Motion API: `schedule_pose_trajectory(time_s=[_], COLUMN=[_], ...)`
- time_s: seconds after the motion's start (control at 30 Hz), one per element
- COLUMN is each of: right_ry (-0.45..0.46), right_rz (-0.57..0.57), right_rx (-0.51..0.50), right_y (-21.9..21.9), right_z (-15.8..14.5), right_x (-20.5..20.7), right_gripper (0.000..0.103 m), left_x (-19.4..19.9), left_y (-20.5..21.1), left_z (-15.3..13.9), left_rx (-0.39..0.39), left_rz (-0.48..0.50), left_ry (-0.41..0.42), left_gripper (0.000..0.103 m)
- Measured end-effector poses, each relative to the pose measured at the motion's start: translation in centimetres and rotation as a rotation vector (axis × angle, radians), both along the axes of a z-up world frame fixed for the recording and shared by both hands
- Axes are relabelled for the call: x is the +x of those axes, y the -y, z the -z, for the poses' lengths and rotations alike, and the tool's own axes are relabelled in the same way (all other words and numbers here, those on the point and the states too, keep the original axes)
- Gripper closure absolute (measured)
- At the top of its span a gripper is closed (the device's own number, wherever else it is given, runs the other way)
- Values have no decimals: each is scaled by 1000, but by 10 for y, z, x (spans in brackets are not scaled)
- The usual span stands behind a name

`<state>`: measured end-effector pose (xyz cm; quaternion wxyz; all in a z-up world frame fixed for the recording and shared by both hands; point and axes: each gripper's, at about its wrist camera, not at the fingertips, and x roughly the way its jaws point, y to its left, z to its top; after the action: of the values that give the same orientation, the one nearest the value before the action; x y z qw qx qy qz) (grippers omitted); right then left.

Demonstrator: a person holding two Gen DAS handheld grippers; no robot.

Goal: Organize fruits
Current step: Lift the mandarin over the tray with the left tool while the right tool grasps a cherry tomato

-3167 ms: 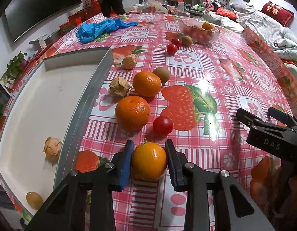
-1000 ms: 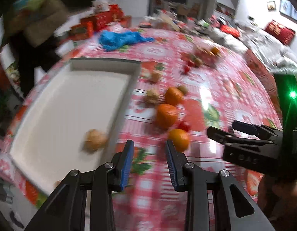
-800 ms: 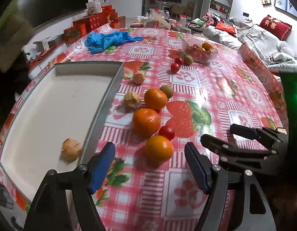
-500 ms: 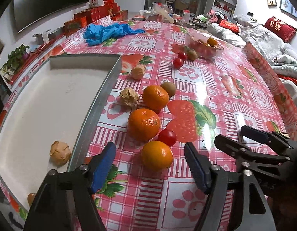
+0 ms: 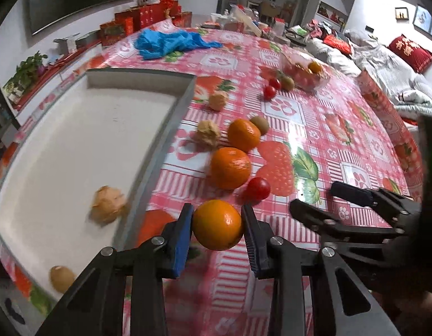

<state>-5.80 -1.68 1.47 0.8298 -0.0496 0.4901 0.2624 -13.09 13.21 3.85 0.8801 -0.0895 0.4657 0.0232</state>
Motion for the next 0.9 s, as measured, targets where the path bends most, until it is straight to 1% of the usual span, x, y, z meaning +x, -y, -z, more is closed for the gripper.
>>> schedule_pose_trajectory(time_s=[0.13,0.2,0.27,0.3,0.33,0.37,0.4,0.43,0.47,0.57,0.7,0.8,0.9], right_ry=[15,22,38,45,53,64,78,85,88,62,16,-3,1], right_rz=[-53,-69,-85,-93,-101,-107,-113,-117,-121,-121,-105,-99,-106], right_rx=[-22,-31,-50,-58,-67,-80,-94,-101,-104,-83,-30,13,44], right_y=[-29,-40,-49,-53,-56,-60,-63,-64,-65,-59,-45,-40,-44], right_z=[1,1,1,1,1,1,1,1,1,-1,-10,-23,-39], right_x=[-3,-3,-5,-6,-7,-8,-10,-11,-12,-12,-10,-8,-6], right_gripper=[25,29,42,45,50,58,64,77,80,80,80,80,80], left_x=[-12,-19,-21,-23,-24,-25,-26,-27,-28,-31,-36,-38,-38], left_y=[-13,-20,-25,-29,-32,-36,-40,-42,-44,-50,-60,-68,-80], left_z=[-8,-10,-11,-11,-11,-11,-11,-11,-11,-14,-20,-27,-34], left_rx=[15,21,27,25,22,20,19,17,14,11,0,10,15], left_rz=[-26,-38,-49,-57,-61,-66,-72,-76,-78,-88,-100,-108,-125], left_ry=[10,15,15,14,13,13,11,10,11,20,36,56,76], left_gripper=[67,67,67,67,67,67,67,67,67,67,67,67,67])
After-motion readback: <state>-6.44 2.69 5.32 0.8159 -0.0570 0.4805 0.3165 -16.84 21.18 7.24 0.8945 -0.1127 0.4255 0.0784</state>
